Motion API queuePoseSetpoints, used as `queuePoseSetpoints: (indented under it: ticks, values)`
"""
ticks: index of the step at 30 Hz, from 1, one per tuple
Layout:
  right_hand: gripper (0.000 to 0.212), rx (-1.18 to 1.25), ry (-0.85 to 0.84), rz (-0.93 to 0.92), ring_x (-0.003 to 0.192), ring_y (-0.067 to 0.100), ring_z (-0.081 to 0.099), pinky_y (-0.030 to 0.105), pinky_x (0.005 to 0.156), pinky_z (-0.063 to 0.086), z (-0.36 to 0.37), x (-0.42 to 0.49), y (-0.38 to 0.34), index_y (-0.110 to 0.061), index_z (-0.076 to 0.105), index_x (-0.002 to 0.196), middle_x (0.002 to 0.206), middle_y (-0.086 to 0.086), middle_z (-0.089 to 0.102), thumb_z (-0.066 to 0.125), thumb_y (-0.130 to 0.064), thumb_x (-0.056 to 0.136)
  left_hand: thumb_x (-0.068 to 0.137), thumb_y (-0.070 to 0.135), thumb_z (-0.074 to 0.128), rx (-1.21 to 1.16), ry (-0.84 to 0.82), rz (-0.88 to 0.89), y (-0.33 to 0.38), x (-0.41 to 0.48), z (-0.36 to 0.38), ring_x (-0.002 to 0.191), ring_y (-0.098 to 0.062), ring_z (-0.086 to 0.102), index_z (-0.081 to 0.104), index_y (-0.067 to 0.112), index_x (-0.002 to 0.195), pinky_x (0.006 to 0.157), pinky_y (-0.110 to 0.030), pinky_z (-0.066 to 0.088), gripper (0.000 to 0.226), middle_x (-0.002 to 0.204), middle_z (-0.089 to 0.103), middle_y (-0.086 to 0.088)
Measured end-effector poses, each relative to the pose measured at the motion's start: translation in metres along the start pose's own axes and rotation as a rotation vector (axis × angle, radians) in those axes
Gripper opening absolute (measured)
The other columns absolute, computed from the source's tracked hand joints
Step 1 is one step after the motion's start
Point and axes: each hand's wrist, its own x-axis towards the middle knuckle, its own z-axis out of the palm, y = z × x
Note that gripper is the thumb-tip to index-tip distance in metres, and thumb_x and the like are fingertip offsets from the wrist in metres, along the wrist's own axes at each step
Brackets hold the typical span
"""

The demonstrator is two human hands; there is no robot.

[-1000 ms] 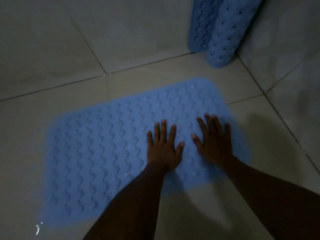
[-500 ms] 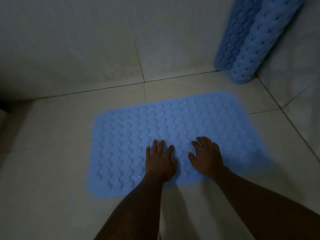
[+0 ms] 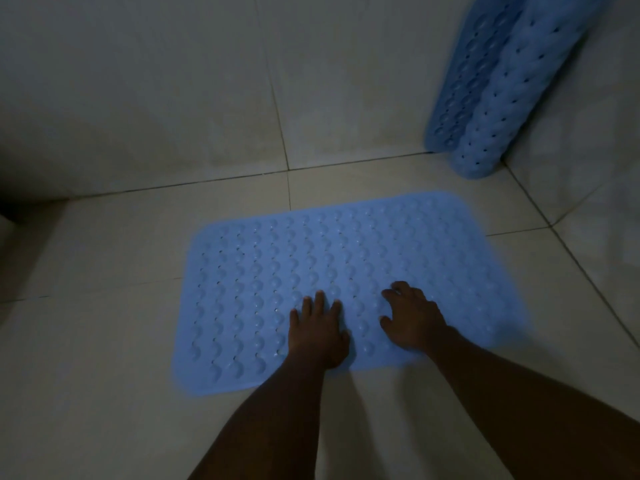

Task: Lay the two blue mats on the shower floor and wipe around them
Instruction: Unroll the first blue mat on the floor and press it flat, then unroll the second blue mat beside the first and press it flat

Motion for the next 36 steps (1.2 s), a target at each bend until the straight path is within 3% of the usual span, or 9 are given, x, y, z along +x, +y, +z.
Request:
queuePoseSetpoints:
  ticks: [5,9,23,28,36]
  values:
    - [0.063,-0.020,-0.122,0.028,0.140,0.028,0.036,0.046,0.112,0.035,-0.026,-0.015,0.012,-0.022,0.037,0.149,0.155,0.003,0.031,0.051,-0.045,0.092,0.101,0.053,0.039,0.082,-0.072,-0.016,0.009,-0.011,-0.018,0.156,-0.037,-0.008,0.024,0.027,0.159,0.124,-0.058,0.000,0.066,0.170,0.000,-0.014]
    - [0.069,-0.034,-0.104,0.033,0.142,0.031,0.034,0.047,0.113,0.034,-0.068,-0.021,0.019,-0.021,0.031,0.153,0.158,0.006,0.027,0.054,-0.045,0.093,0.102,0.053,0.038,0.104,-0.035,0.002,0.019,-0.021,-0.053,0.155,-0.038,-0.013,0.017,0.026,0.161,0.124,-0.058,-0.004,0.068,0.170,-0.005,-0.013]
    - [0.076,-0.065,0.292,0.040,0.142,0.036,0.032,0.048,0.114,0.033,-0.297,-0.005,0.056,-0.019,0.025,0.154,0.156,0.012,0.026,0.057,-0.049,0.092,0.099,0.050,0.048,0.162,0.404,0.157,0.103,-0.009,-0.269,0.156,-0.037,-0.006,0.009,0.027,0.161,0.124,-0.058,0.004,0.077,0.170,0.001,-0.011]
    - [0.073,-0.067,0.369,0.051,0.142,0.035,0.031,0.048,0.113,0.035,-0.360,0.002,0.086,-0.017,0.026,0.153,0.157,0.012,0.024,0.059,-0.043,0.093,0.099,0.048,0.049,0.214,0.467,0.205,0.138,0.009,-0.318,0.156,-0.035,-0.008,0.001,0.029,0.162,0.125,-0.057,0.003,0.081,0.171,-0.003,-0.009]
    - [0.082,-0.135,0.477,0.095,0.151,0.030,0.013,0.051,0.117,0.021,-0.424,0.038,0.132,-0.023,0.009,0.158,0.166,0.006,0.004,0.054,-0.047,0.094,0.098,0.047,0.051,0.231,0.508,0.321,0.197,0.069,-0.358,0.156,-0.033,-0.009,-0.005,0.030,0.161,0.125,-0.055,0.003,0.086,0.171,-0.005,-0.006]
